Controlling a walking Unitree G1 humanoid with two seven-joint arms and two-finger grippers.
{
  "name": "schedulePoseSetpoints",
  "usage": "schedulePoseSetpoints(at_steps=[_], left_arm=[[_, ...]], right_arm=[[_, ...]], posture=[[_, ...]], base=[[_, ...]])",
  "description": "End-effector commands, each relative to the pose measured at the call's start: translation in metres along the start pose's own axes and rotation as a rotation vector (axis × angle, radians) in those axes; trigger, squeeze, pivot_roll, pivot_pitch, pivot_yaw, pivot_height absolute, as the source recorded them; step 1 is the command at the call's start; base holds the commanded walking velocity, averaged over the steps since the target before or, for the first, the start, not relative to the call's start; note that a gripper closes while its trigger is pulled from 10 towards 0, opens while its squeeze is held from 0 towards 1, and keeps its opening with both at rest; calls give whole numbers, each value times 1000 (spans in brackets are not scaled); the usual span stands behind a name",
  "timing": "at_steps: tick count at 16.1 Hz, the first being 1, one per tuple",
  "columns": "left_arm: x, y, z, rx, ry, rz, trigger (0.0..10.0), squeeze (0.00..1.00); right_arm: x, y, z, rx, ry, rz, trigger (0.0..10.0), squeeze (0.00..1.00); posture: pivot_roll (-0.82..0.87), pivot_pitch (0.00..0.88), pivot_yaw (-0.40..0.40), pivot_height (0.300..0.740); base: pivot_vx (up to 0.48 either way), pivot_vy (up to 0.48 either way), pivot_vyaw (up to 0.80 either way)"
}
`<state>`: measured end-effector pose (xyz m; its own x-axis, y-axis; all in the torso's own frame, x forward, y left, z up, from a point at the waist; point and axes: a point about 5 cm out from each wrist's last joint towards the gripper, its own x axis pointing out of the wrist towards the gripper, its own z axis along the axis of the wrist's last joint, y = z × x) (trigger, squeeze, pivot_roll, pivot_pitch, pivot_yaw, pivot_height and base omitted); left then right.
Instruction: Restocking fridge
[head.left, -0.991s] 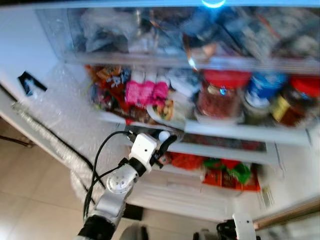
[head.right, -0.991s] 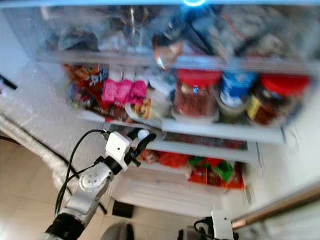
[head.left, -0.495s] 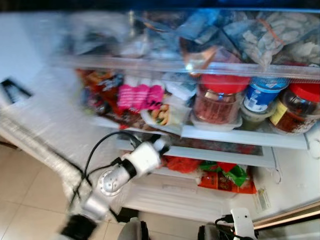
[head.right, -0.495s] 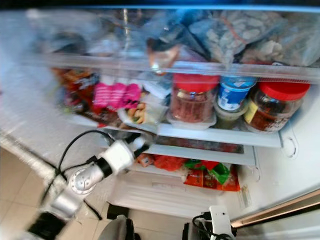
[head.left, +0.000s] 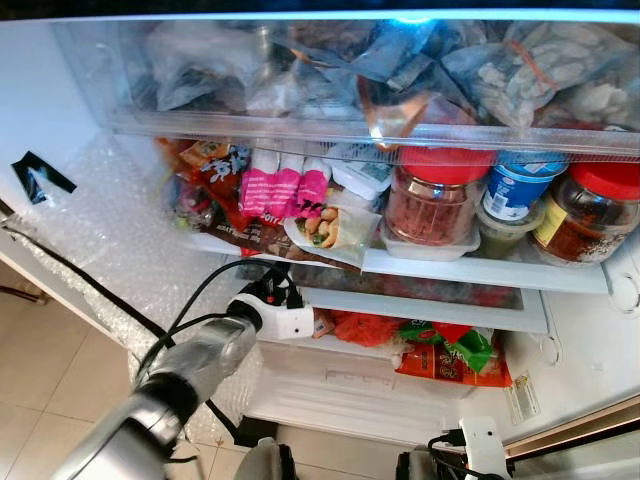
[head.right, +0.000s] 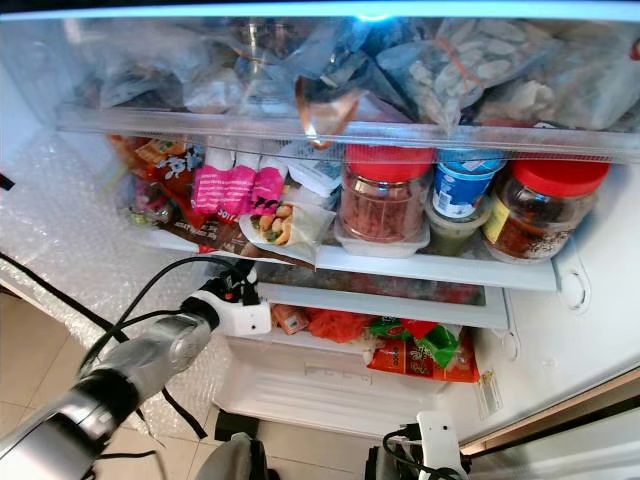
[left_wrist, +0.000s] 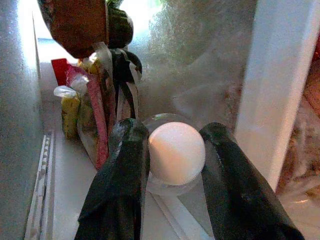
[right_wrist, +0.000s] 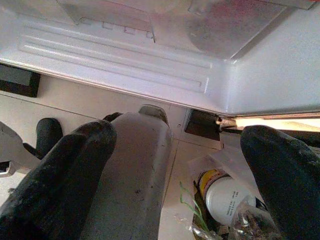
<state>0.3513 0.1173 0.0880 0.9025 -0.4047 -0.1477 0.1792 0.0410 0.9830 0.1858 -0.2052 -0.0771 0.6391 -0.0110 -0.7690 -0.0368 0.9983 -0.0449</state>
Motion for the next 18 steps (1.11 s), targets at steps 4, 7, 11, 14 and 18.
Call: schedulePoseSetpoints(at_steps=[4, 7, 11, 14, 18], left_arm=[[-10, -29, -12, -110, 73, -94, 10000, 1000], [-4, -8, -1, -311, -35, 26, 10000, 1000], [-7, 9, 17, -662, -246, 55, 10000, 1000], [-10, 12, 22, -822, -320, 38, 10000, 0], [-36, -11, 24, -1229, -292, 66, 10000, 0]], right_arm=[[-5, -3, -20, 24, 71, -17, 10000, 0], [-5, -4, -20, 22, 71, -16, 10000, 0], [-5, -4, -20, 25, 70, -17, 10000, 0], [-5, -3, -19, 24, 70, -11, 10000, 0], [-5, -4, -19, 21, 73, -12, 10000, 0]], posture=[[-38, 182, 37, 658], [-31, 181, 37, 658], [-33, 179, 38, 658], [-33, 175, 40, 658], [-22, 177, 42, 658]], base=[[0, 0, 0], [0, 0, 0], [0, 0, 0], [0, 0, 0], [0, 0, 0]])
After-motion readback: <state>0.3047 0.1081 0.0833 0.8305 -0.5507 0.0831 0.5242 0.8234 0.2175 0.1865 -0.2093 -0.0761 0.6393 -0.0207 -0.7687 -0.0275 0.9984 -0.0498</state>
